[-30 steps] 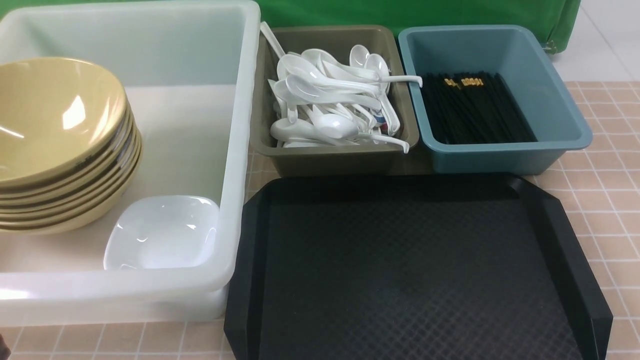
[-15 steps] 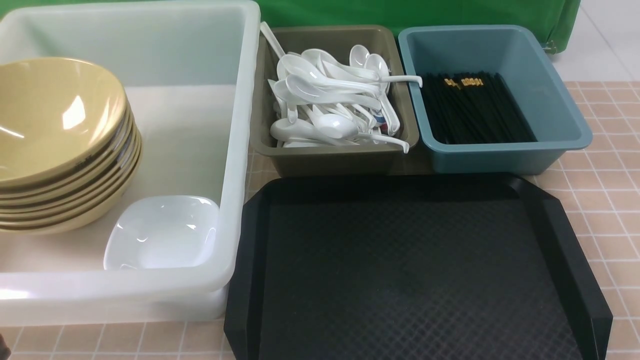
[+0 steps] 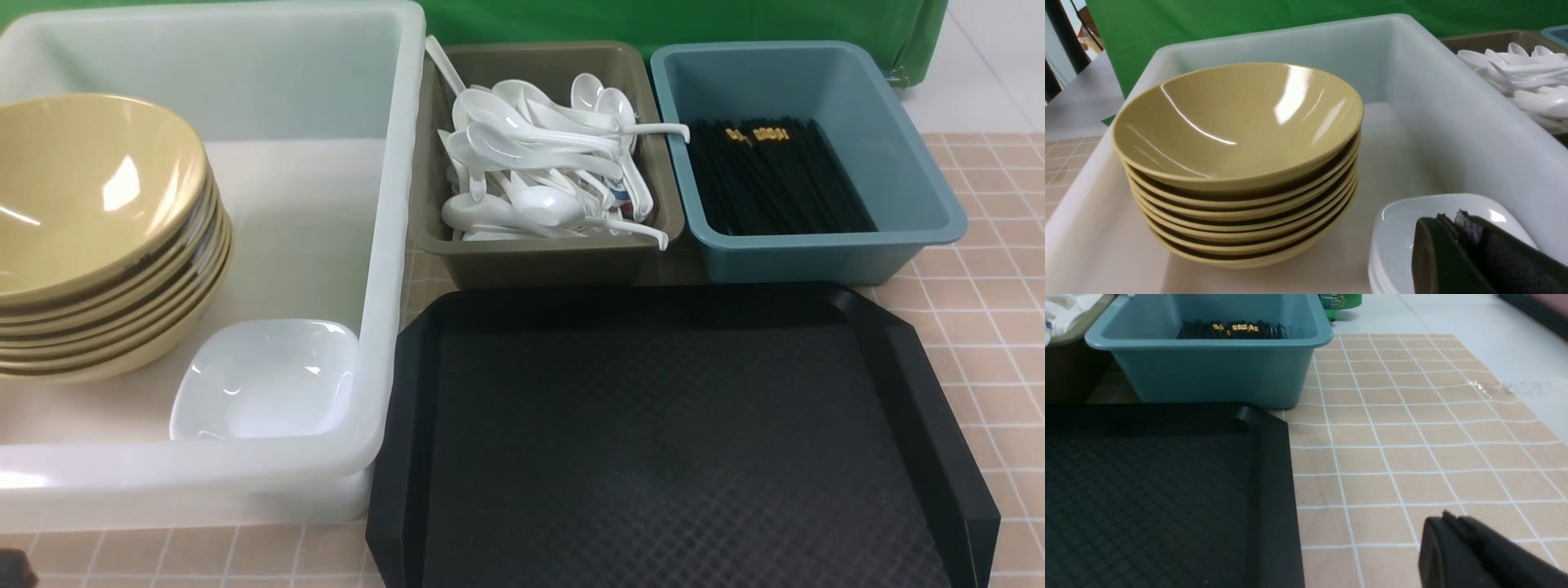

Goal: On brown table put chopsticks spoon bowls plates into blue grey white boxes.

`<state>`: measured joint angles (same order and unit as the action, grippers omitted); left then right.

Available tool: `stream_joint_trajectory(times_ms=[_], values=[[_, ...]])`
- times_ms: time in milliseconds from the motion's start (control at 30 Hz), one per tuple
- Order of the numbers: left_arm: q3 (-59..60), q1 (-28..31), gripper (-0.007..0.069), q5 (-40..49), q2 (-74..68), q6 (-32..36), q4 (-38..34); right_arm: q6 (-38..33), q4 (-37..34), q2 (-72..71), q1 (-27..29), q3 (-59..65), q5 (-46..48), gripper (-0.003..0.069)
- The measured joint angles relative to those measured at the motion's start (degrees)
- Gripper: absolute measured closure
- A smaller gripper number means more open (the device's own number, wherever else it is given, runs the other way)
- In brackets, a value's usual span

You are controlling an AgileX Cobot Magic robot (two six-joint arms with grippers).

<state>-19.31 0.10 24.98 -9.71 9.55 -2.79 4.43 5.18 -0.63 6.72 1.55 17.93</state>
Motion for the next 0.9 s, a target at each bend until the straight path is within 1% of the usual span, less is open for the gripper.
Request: stream_joint_trajectory(times_ms=[67, 100, 167, 200, 233, 267, 467, 533, 900], values=[[3.2, 0.0, 0.0623, -3.5, 1.0, 0.0, 0.3, -0.1, 0.0, 0.0, 0.0, 0.0, 0.0, 0.0608], [7.3, 0.0, 0.0623, -9.0, 2.6, 0.0, 0.6, -0.1, 0.0, 0.0, 0.0, 0.0, 0.0, 0.0607], [13.0, 0.0, 0.0623, -14.5, 5.2, 0.0, 0.3, -0.1, 0.0, 0.0, 0.0, 0.0, 0.0, 0.0606], [13.5, 0.0, 0.0623, -15.0, 5.5, 0.0, 0.2, -0.1, 0.0, 0.0, 0.0, 0.0, 0.0, 0.0606], [17.3, 0.0, 0.0623, -18.1, 7.7, 0.0, -0.6, -0.1, 0.0, 0.0, 0.0, 0.0, 0.0, 0.0604], [18.9, 0.0, 0.0623, -18.8, 9.0, 0.0, -1.1, -0.1, 0.0, 0.0, 0.0, 0.0, 0.0, 0.0604], [20.8, 0.0, 0.0623, -12.6, 10.3, 0.0, -1.4, -0.1, 0.0, -0.1, 0.0, 0.0, 0.1, 0.0599], [20.8, 0.0, 0.0623, -8.0, 10.3, 0.0, -1.3, -0.1, 0.0, -0.1, 0.0, 0.0, 0.1, 0.0597], [20.8, 0.0, 0.0623, -7.3, 10.4, -0.2, -1.3, -0.1, 0.0, -0.1, 0.0, 0.0, 0.1, 0.0588]])
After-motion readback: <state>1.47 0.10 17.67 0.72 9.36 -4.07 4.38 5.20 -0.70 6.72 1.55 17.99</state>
